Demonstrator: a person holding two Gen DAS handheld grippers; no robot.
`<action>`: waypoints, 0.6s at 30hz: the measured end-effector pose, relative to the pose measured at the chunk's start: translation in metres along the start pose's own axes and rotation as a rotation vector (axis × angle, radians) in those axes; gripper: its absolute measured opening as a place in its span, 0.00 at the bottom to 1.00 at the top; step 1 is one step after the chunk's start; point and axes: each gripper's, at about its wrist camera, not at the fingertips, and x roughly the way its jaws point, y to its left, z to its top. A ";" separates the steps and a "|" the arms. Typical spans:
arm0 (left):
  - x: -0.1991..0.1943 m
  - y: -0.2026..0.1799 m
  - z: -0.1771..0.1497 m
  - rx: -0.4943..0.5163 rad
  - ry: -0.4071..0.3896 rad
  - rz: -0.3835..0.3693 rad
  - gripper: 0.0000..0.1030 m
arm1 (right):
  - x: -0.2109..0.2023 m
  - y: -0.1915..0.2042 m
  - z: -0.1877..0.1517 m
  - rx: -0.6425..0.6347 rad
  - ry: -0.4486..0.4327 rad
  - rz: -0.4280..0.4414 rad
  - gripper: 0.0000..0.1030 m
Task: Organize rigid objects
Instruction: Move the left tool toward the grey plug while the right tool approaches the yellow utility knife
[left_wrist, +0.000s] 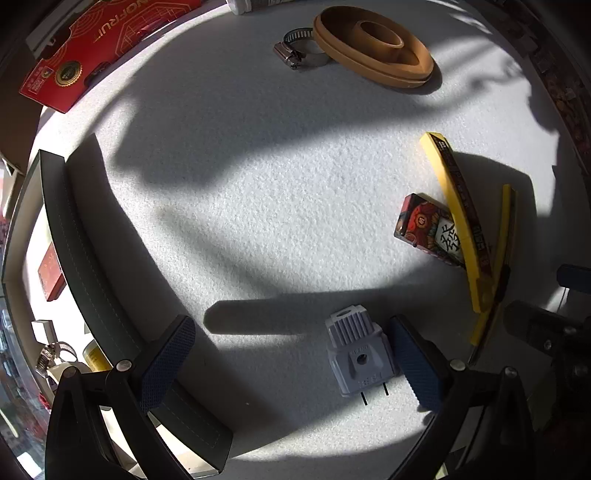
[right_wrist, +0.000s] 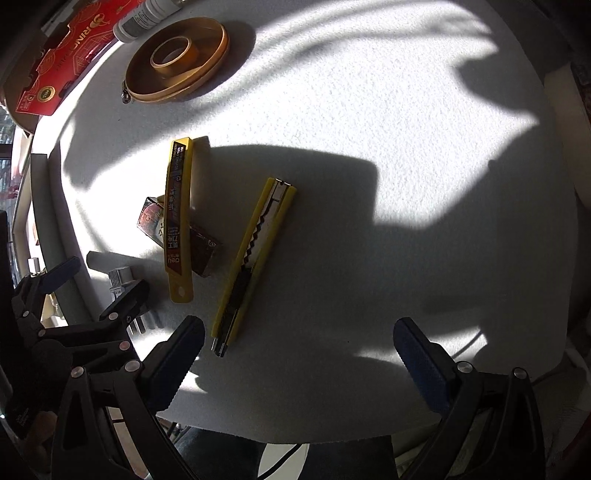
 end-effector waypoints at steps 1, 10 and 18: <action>0.001 0.001 0.000 -0.008 0.002 0.006 1.00 | 0.004 0.003 0.001 -0.009 -0.003 -0.008 1.00; 0.007 0.016 -0.001 -0.165 0.043 -0.062 1.00 | 0.015 -0.058 -0.010 0.069 0.025 -0.095 1.00; 0.007 0.001 -0.007 -0.220 0.036 -0.067 1.00 | 0.007 -0.022 -0.008 -0.291 -0.067 -0.196 1.00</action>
